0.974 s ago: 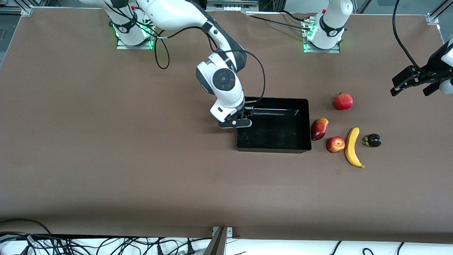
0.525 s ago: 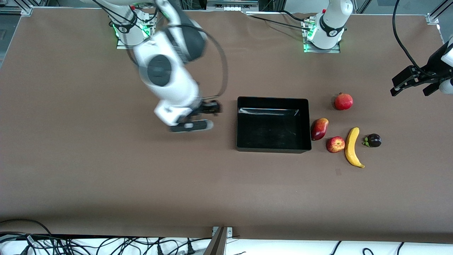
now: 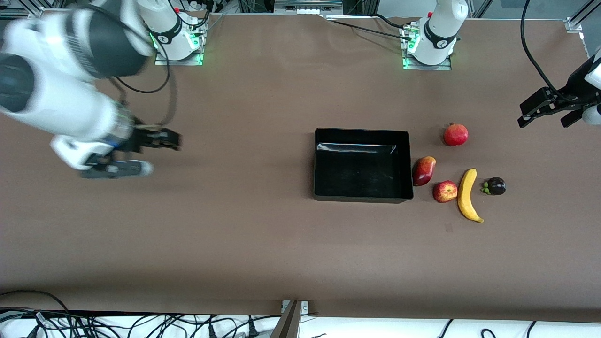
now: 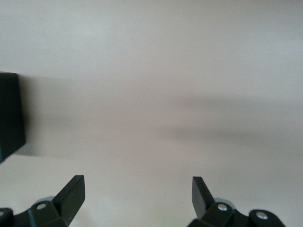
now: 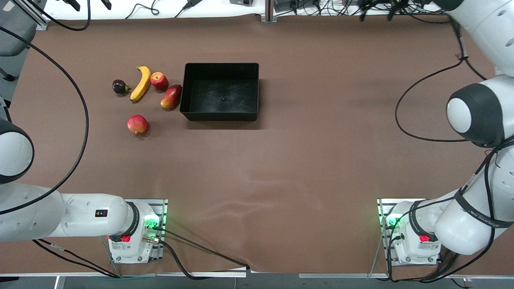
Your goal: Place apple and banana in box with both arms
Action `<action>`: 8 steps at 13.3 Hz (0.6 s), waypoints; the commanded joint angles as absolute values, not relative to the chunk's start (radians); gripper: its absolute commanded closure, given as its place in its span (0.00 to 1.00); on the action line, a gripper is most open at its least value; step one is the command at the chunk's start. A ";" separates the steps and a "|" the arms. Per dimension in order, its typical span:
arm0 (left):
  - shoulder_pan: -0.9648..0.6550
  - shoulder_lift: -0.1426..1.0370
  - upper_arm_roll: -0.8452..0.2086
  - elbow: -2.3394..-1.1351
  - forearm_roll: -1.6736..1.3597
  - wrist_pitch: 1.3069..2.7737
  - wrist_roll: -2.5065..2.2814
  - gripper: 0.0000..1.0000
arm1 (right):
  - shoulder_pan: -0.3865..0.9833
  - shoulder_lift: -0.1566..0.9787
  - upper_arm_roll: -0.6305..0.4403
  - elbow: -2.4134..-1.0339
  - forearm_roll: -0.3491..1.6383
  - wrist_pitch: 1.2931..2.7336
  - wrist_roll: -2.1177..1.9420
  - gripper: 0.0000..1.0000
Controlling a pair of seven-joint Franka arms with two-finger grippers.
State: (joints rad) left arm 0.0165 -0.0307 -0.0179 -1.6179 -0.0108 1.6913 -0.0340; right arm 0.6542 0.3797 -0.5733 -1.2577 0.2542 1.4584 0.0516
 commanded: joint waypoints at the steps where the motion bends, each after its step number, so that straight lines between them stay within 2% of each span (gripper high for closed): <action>1: 0.015 -0.032 -0.014 -1.617 -0.037 1.683 -0.028 0.00 | 0.670 0.282 -0.673 -1.316 0.209 1.357 -0.046 0.00; 2: 0.015 -0.032 -0.014 -1.617 -0.037 1.683 -0.028 0.00 | 0.670 0.266 -0.704 -1.324 0.193 1.350 -0.078 0.00; 4: 0.015 -0.032 -0.014 -1.617 -0.037 1.681 -0.028 0.00 | 0.609 0.163 -0.681 -1.423 0.164 1.365 -0.130 0.00; 5: 0.015 -0.032 -0.014 -1.617 -0.037 1.681 -0.028 0.00 | 0.557 0.116 -0.617 -1.468 0.102 1.391 -0.139 0.00; 8: 0.015 -0.032 -0.014 -1.617 -0.037 1.681 -0.028 0.00 | 0.303 0.075 -0.323 -1.535 0.023 1.434 -0.126 0.00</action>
